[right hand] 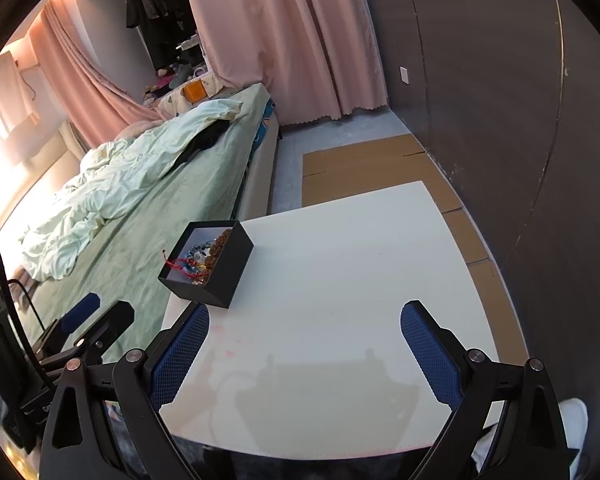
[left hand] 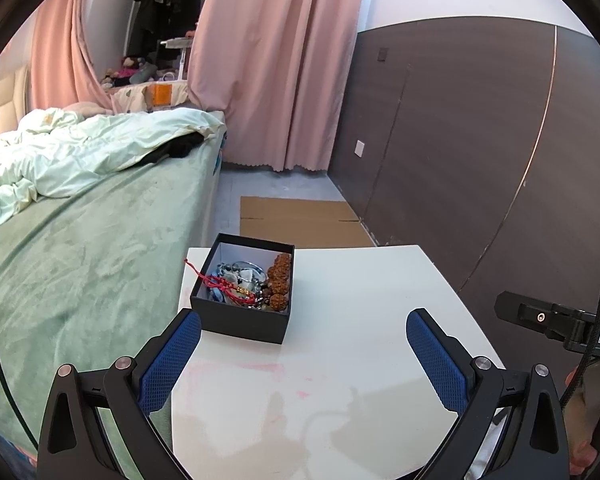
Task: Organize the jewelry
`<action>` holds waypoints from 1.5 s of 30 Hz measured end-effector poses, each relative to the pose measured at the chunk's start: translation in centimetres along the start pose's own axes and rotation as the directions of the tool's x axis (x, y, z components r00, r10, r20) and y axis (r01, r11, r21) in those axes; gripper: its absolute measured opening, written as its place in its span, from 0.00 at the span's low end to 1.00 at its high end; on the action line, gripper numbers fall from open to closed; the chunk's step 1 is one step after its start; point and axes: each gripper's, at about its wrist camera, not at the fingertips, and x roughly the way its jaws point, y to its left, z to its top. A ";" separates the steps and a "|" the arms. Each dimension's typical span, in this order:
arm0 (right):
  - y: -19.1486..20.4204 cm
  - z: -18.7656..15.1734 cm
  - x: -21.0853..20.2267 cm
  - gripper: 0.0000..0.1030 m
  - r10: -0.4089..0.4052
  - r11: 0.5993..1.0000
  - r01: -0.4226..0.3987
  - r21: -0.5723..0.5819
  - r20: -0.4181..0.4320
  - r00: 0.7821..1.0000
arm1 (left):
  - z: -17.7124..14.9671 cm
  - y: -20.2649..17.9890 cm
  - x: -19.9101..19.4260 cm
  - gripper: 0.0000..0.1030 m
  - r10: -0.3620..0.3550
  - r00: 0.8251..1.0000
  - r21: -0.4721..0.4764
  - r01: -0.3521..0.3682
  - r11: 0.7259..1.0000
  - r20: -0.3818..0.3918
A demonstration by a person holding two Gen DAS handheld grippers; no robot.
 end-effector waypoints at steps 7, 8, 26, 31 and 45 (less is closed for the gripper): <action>0.2 0.0 0.1 0.94 0.000 1.000 0.000 -0.009 -0.002 1.000 | 0.0 0.1 0.0 1.00 0.000 1.000 0.000 0.000 1.000 0.000; 0.2 0.0 0.1 0.94 0.000 1.000 0.000 -0.008 -0.002 1.000 | 0.0 0.1 0.0 1.00 0.000 1.000 0.000 0.000 1.000 0.001; 0.5 -0.1 0.1 0.94 0.006 1.000 -0.006 -0.003 -0.007 1.000 | 0.0 -0.1 -0.5 1.00 0.004 1.000 -0.003 -0.004 1.000 0.003; 0.5 -0.2 0.1 0.94 0.007 1.000 -0.007 -0.002 -0.006 1.000 | 0.1 -0.1 -0.5 1.00 0.002 1.000 -0.006 -0.002 1.000 0.006; 0.2 -0.6 0.3 0.94 -0.004 1.000 0.004 0.006 -0.005 1.000 | 0.1 -0.3 -0.4 1.00 -0.003 1.000 -0.015 0.003 1.000 0.014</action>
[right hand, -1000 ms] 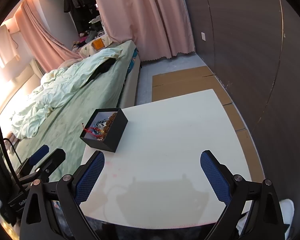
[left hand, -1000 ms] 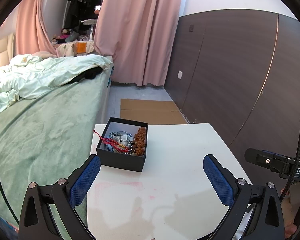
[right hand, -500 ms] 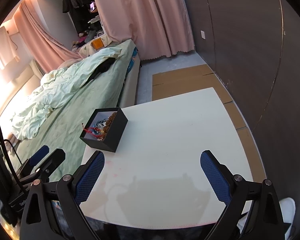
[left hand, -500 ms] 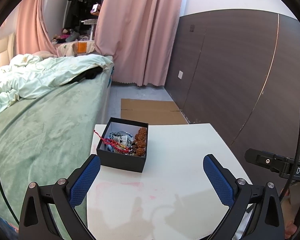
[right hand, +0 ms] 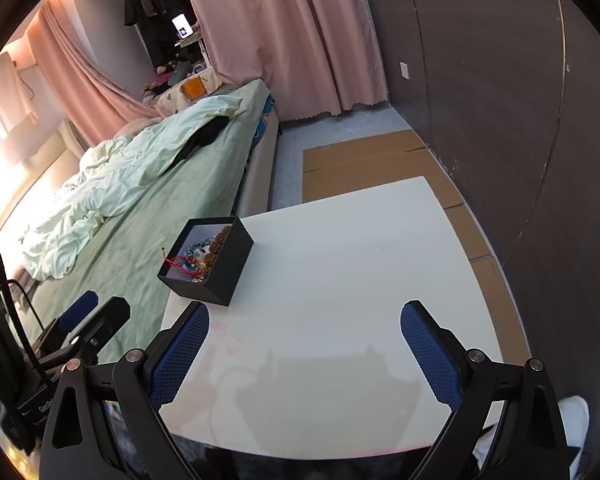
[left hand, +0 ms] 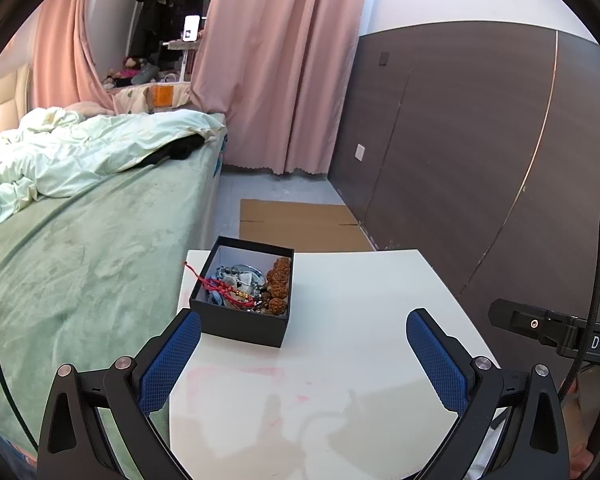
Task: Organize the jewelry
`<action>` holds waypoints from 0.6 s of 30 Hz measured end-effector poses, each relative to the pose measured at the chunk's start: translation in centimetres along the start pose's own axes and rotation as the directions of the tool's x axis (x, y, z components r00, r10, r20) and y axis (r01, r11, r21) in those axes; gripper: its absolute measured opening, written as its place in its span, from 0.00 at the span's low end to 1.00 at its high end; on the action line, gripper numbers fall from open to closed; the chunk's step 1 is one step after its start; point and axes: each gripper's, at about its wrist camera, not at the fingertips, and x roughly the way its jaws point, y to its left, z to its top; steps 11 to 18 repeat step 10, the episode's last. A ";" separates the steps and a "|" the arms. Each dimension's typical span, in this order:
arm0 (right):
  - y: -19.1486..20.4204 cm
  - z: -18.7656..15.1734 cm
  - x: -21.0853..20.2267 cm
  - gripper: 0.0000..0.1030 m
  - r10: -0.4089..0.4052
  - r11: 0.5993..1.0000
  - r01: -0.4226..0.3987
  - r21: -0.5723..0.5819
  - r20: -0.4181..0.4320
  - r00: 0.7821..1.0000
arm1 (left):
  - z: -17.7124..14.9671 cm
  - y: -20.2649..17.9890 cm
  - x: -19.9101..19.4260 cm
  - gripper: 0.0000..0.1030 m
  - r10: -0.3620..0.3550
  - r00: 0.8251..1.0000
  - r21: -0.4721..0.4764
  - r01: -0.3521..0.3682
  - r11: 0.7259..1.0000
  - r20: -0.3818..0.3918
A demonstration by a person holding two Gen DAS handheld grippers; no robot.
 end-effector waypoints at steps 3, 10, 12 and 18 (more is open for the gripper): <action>0.0 -0.1 0.0 0.94 -0.004 1.000 0.004 0.001 -0.001 1.000 | 0.0 0.0 0.0 1.00 0.001 1.000 0.002 -0.001 1.000 -0.001; 0.2 -0.2 -0.1 0.94 -0.001 1.000 0.001 -0.005 -0.003 1.000 | -0.1 -0.2 -0.2 1.00 0.001 1.000 0.015 -0.001 1.000 0.002; 0.2 -0.2 -0.1 0.94 -0.001 1.000 0.001 -0.005 -0.003 1.000 | -0.1 -0.2 -0.2 1.00 0.001 1.000 0.015 -0.001 1.000 0.002; 0.2 -0.2 -0.1 0.94 -0.001 1.000 0.001 -0.005 -0.003 1.000 | -0.1 -0.2 -0.2 1.00 0.001 1.000 0.015 -0.001 1.000 0.002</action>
